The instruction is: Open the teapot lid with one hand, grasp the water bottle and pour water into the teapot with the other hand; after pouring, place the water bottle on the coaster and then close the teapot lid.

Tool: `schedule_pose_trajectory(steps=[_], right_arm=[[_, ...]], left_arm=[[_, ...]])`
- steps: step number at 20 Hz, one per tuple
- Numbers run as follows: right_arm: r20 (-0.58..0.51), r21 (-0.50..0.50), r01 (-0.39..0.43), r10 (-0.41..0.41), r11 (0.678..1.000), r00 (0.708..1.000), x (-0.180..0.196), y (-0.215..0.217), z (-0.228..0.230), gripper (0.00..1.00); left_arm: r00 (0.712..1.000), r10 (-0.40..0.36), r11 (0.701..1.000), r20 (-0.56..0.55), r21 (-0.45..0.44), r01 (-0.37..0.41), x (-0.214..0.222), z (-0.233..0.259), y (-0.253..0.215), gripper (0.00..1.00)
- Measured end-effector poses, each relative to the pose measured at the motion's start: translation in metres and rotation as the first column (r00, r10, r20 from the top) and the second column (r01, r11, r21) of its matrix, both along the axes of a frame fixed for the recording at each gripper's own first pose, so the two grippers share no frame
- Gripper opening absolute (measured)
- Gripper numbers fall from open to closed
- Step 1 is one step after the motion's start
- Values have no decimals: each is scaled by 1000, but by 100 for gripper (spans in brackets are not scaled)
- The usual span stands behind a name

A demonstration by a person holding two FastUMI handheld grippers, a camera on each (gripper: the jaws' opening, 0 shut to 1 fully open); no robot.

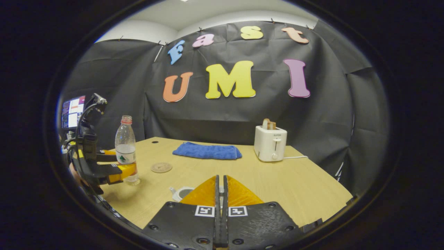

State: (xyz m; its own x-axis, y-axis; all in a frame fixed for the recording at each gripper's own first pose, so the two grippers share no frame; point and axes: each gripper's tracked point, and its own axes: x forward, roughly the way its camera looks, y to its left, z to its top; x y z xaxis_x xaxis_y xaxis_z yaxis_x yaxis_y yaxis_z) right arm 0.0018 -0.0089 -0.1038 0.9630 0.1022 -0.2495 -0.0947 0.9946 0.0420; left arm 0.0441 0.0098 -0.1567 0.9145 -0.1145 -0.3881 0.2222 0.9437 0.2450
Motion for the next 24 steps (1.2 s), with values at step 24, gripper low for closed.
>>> schedule_pose_trajectory(steps=[24], right_arm=[[-1,42,53,-53,998,999,-21,-61,-14,0]], left_arm=[[912,-290,420,-290,818,393,-27,-9,-28,75]])
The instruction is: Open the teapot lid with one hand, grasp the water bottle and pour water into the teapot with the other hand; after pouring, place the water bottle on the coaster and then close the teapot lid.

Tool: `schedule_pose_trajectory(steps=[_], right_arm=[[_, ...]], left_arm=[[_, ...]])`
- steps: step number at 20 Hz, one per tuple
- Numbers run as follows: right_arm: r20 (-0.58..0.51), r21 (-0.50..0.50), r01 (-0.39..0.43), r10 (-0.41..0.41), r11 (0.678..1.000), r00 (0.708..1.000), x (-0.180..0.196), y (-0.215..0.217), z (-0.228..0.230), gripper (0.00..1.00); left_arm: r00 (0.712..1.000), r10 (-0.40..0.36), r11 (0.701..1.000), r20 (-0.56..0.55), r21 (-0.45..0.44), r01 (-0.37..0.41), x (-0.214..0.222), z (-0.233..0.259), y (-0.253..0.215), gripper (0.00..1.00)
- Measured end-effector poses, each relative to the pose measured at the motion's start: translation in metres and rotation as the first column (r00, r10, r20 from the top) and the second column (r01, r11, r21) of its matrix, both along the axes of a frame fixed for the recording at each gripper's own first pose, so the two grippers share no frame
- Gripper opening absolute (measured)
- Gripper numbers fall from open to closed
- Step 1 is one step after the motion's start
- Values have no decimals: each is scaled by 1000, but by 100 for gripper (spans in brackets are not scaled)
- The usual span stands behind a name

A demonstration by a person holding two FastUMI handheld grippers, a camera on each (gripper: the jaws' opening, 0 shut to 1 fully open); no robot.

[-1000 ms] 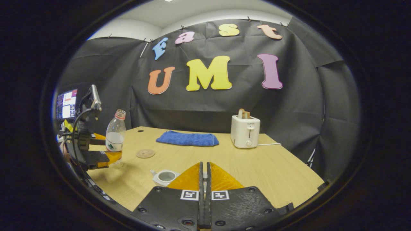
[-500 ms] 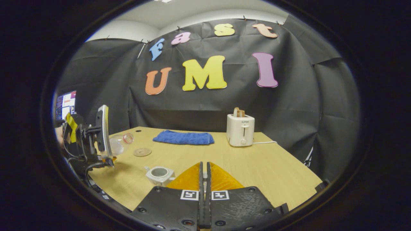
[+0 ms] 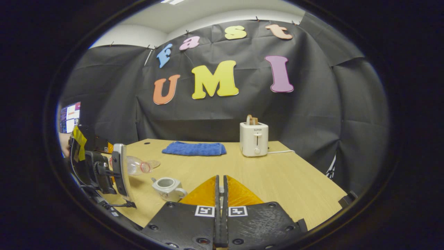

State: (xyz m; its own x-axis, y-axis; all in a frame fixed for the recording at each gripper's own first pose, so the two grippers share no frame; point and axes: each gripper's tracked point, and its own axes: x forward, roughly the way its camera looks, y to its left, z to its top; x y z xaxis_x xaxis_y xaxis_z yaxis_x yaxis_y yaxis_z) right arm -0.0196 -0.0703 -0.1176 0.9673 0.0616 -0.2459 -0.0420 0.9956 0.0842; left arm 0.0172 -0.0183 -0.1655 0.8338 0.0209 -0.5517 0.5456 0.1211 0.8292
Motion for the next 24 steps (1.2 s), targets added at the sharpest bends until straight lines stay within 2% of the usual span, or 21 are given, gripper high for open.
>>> schedule_pose_trajectory(steps=[7,15,16,17,24], right_arm=[[-1,12,24,-24,1000,1000,-6,-16,-5,2],[2,13,27,-28,1000,1000,-7,-20,-5,0],[4,11,27,-27,1000,1000,-7,-20,-4,0],[6,10,27,-28,1000,1000,-7,-21,-5,0],[11,16,29,-29,999,1000,-9,-23,-5,2]], left_arm=[[997,-68,985,45,165,60,10,15,-12,75],[991,-89,961,97,270,60,19,33,-15,75],[990,-94,957,100,282,63,19,34,-15,79],[990,-100,954,103,293,66,20,35,-15,75],[982,-139,925,130,370,82,21,46,-19,75]])
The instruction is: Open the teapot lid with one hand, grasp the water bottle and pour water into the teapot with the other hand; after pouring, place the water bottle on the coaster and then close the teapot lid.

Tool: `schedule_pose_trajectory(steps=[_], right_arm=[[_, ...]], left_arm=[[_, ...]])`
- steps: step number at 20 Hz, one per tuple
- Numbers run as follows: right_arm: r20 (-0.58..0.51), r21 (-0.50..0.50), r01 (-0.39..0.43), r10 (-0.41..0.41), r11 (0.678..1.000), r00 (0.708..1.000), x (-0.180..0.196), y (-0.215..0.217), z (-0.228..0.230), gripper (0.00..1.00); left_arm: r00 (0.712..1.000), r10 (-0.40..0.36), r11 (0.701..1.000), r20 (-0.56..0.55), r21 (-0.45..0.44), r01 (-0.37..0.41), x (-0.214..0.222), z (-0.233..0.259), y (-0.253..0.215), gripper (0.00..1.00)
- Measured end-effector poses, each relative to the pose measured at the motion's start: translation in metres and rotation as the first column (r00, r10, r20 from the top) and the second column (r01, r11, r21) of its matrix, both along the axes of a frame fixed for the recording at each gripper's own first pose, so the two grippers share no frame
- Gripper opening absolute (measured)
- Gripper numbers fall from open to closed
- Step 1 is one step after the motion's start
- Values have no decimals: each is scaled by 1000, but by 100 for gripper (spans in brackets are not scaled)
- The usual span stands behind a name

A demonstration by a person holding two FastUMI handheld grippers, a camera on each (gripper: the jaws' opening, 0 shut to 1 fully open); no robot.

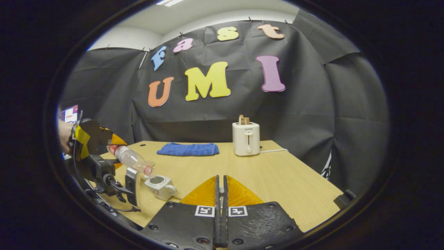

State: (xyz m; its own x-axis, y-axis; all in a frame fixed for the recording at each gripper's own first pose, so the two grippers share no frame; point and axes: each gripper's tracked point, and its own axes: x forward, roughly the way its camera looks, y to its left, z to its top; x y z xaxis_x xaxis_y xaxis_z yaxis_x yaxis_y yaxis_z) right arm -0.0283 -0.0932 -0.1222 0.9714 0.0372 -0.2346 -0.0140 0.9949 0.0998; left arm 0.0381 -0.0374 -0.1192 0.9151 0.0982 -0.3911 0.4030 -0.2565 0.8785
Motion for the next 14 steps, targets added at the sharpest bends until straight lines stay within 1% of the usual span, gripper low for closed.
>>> schedule_pose_trajectory(steps=[1,3,4,5,6,13,14], right_arm=[[0,0,0,0,1000,1000,-1,-1,0,0],[-1,3,1,-1,1000,1000,0,-2,-1,2],[-3,3,1,-1,1000,1000,-1,-3,-1,0],[-4,4,1,-1,1000,1000,-1,-3,-2,2],[-5,6,1,-1,1000,1000,0,-3,-3,0],[1,14,0,0,1000,1000,-2,-4,-2,0],[0,16,-1,1,1000,1000,-2,-3,-3,0]], left_arm=[[1000,-3,1000,0,9,3,0,0,-1,75],[1000,-1,1000,-6,25,1,4,2,0,75],[1000,-7,999,2,39,7,5,5,-1,79],[1000,-9,999,11,49,9,6,7,-1,75],[1000,-10,998,15,55,9,5,6,0,75],[998,-37,993,41,115,32,7,18,-6,75],[998,-39,992,47,123,33,8,20,-7,79]])
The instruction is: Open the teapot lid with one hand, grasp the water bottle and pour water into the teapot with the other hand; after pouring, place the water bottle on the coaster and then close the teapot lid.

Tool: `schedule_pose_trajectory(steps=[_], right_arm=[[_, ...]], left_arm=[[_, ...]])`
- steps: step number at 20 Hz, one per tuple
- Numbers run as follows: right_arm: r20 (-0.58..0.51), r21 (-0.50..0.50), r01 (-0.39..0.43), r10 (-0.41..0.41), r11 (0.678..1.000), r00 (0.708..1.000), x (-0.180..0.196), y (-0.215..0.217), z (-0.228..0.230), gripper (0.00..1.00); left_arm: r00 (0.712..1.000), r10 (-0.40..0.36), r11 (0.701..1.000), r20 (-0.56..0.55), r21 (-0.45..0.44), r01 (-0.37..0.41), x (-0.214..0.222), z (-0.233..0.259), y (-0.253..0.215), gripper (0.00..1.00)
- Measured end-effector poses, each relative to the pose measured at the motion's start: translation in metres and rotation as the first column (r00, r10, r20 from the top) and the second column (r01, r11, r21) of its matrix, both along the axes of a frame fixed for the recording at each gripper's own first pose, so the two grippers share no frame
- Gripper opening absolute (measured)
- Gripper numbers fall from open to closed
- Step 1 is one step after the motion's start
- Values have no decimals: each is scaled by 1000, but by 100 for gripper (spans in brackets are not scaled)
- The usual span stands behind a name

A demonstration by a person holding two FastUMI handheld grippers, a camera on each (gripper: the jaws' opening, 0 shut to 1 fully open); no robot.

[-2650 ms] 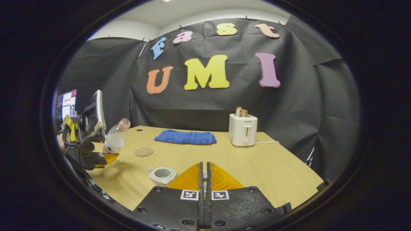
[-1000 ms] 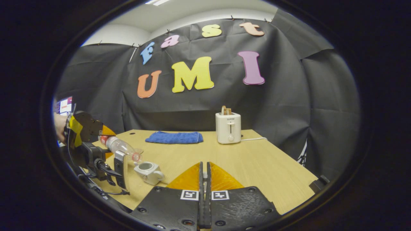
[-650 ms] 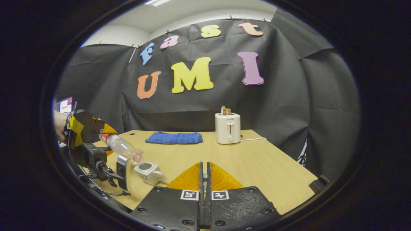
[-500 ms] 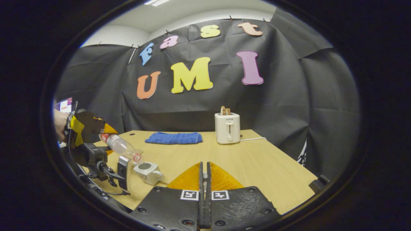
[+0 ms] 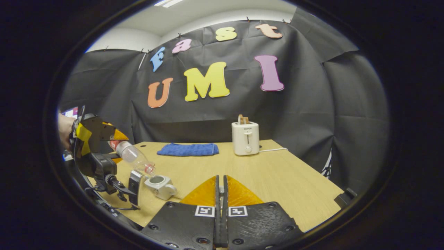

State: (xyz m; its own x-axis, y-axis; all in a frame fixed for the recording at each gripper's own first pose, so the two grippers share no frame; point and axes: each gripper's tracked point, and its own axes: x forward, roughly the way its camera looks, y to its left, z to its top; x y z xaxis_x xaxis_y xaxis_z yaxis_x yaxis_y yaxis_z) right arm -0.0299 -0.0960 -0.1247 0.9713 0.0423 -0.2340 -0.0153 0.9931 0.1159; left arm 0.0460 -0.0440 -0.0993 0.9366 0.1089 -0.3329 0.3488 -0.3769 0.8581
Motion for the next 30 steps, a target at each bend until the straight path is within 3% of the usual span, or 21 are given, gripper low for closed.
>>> schedule_pose_trajectory(steps=[1,17,28,29,30], right_arm=[[1,2,-1,1,1000,1000,0,0,1,0],[2,13,1,-1,1000,1000,-3,-3,0,0],[5,17,2,-2,1000,1000,-4,-4,1,0],[5,15,3,-3,1000,1000,-4,-4,1,0],[6,15,4,-4,1000,1000,-4,-5,1,0]], left_arm=[[1000,0,1000,4,8,0,0,1,0,75],[997,-30,994,72,104,23,3,20,-5,74],[996,-48,994,74,99,40,3,22,-9,75],[996,-49,995,75,96,41,3,21,-9,78],[995,-53,995,80,92,46,4,22,-9,74]])
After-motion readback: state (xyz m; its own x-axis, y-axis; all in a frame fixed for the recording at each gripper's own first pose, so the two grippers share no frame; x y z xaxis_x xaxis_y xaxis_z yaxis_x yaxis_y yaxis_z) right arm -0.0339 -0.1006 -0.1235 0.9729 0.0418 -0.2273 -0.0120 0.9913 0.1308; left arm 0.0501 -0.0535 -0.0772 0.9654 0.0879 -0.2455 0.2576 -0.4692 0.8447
